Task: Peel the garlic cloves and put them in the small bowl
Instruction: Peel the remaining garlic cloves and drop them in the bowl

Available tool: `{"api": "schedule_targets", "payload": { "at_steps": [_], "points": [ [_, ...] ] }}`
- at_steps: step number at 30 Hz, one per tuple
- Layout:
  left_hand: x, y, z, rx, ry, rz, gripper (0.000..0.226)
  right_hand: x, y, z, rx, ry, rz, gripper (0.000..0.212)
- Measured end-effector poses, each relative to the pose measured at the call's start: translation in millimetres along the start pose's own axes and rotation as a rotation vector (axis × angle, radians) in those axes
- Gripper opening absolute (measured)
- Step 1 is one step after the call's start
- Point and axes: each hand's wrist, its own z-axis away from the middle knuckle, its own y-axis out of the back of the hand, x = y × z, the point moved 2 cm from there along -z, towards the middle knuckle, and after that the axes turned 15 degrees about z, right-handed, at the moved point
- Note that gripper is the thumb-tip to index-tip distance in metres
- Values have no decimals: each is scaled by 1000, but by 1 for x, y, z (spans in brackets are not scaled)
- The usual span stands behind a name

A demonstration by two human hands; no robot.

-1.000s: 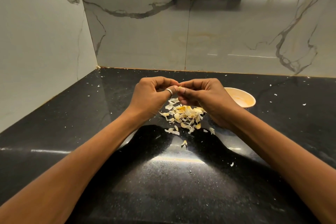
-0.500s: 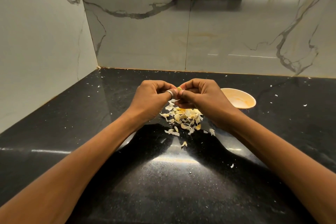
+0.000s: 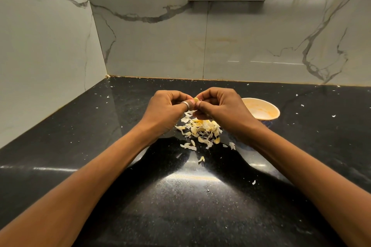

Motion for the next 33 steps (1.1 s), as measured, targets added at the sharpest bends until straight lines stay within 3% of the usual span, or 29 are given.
{"api": "schedule_targets", "payload": {
  "at_steps": [33],
  "points": [
    [-10, 4, -3, -14, -2, -110, 7, 5, 0, -2, 96, 113, 184, 10]
  ]
}}
